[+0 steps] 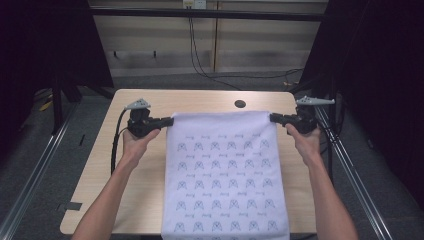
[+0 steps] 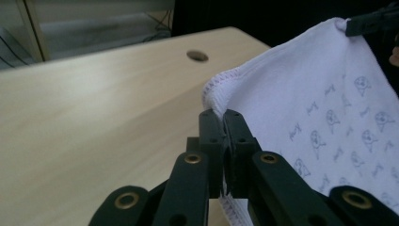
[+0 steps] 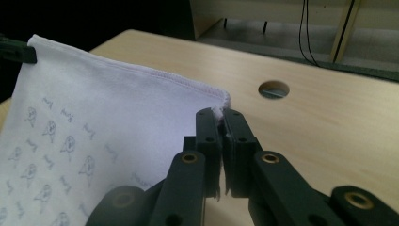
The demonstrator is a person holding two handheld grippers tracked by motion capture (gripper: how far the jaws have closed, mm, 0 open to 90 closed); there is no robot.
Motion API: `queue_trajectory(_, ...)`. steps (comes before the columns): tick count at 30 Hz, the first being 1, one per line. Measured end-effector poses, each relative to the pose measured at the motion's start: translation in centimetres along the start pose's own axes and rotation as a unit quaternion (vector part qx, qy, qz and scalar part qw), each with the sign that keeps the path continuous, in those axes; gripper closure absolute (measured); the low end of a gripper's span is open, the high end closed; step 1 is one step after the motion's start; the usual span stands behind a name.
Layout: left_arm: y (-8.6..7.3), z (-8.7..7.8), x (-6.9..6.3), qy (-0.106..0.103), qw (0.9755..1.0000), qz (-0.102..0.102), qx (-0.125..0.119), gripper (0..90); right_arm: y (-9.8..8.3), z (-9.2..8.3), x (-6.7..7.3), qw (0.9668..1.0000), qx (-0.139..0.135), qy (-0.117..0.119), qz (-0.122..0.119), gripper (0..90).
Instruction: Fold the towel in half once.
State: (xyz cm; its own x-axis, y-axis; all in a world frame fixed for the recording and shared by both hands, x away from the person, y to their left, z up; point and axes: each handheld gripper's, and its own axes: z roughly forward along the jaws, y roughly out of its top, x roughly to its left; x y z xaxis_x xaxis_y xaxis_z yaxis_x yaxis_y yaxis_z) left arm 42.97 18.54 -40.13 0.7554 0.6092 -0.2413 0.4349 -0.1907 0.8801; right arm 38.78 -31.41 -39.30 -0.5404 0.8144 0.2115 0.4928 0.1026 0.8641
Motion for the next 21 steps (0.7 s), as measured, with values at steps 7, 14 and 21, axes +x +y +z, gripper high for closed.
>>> queue_trajectory(7,4.8,-0.7,0.6,0.014,0.999,0.009,-0.043,87.8,5.3,-0.2,-0.4,0.9996,-0.025,-0.01,0.004,86.0)
queue_trajectory(14,5.0,-1.7,0.0,-0.001,0.9981,0.019,-0.058,87.9,7.8,-1.7,0.4,0.9987,-0.051,0.007,0.003,86.1)
queue_trajectory(21,1.7,-3.2,-0.9,-0.019,0.9993,0.025,-0.018,87.7,2.6,-2.7,0.9,0.9979,-0.038,0.05,0.014,86.1)
